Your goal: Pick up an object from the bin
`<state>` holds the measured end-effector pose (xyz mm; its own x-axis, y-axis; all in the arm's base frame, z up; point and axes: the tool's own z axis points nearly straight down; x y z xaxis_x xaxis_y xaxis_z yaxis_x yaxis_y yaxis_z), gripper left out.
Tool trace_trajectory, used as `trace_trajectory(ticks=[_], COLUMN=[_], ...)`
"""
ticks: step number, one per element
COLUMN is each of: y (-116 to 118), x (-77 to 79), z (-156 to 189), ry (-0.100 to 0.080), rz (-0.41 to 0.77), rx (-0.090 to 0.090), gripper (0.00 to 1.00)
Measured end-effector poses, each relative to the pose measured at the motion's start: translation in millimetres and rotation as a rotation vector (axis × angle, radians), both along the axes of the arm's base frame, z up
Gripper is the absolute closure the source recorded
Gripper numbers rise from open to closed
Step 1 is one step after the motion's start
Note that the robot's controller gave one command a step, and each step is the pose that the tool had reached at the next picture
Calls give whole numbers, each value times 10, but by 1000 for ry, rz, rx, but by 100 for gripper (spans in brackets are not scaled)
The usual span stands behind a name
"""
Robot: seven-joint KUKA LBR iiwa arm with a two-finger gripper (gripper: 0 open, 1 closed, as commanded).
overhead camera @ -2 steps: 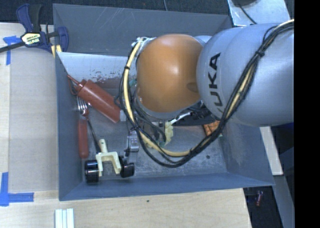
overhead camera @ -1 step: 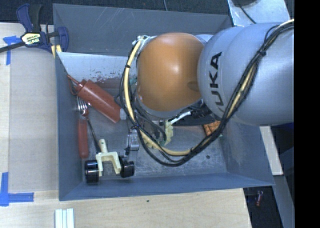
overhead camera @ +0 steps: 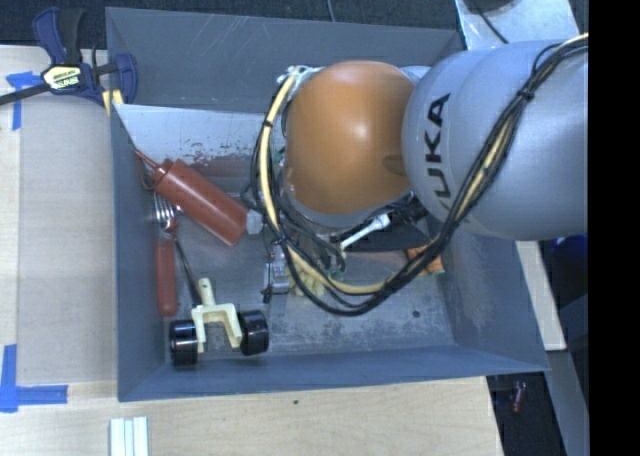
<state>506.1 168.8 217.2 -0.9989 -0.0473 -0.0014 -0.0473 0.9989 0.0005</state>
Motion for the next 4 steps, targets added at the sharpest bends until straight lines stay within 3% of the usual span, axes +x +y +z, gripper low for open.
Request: trace_trajectory(ticks=[1,2,3,4], y=[575,641,699,705], x=[27,33,-126,-120], z=[-630,-977,-1366,-1398], ry=[-6,-8,-8,-14], rz=[210,400,448,503], rx=[2,-2,2,1], gripper=[0,0,0,0])
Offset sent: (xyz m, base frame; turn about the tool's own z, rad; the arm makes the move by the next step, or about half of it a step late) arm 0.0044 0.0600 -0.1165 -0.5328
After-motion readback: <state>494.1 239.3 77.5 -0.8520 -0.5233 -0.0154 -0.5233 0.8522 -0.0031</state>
